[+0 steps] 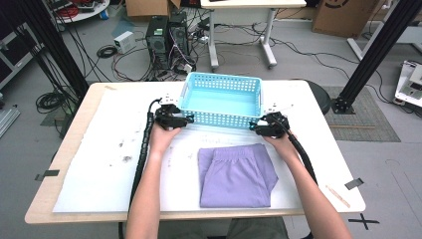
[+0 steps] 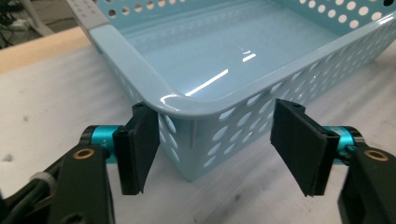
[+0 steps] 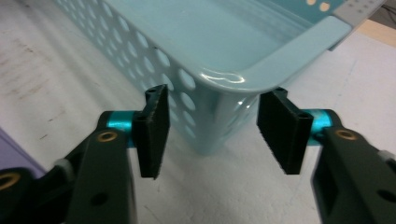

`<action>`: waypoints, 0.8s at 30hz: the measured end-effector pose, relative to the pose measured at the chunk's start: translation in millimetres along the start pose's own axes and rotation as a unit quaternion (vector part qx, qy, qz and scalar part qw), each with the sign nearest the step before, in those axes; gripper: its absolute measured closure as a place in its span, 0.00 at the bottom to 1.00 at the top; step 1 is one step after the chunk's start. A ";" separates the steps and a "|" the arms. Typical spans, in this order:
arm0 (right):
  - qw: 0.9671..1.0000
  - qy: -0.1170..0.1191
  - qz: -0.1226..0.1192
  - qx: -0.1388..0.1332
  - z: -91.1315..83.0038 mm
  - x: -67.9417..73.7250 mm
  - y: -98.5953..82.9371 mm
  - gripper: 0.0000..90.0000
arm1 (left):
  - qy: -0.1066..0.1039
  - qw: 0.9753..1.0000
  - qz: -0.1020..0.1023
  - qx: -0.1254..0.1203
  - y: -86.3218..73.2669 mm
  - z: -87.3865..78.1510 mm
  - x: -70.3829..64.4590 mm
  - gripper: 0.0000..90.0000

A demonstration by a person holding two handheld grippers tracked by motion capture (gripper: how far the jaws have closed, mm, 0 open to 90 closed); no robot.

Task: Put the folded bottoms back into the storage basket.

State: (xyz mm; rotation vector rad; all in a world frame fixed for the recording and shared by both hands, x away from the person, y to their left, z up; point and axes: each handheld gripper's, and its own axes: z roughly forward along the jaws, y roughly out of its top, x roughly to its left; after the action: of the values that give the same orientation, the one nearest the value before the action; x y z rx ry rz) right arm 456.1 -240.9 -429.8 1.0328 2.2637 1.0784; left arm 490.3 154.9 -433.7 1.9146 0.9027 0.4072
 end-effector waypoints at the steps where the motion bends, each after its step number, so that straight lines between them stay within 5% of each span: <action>1: 1.000 -0.001 -0.001 0.000 -0.3 0.0 0.2 0.52 | 0.001 1.000 0.002 0.000 -0.1 -0.1 0.1 0.40; 8: 1.000 0.002 -0.003 0.003 -6.9 -4.2 -0.8 0.55 | 0.005 0.999 0.037 0.018 1.2 -5.5 -14.5 0.43; 24: 0.999 0.029 -0.024 0.015 -42.0 1.0 -23.1 0.55 | -0.003 0.998 0.049 0.029 -15.4 -35.8 -63.0 0.47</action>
State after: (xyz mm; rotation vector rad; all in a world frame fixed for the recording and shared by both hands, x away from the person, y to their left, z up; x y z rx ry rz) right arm 418.5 -269.8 -422.6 0.9649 2.3442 1.0702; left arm 419.7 135.0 -423.6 2.0186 0.8268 0.4370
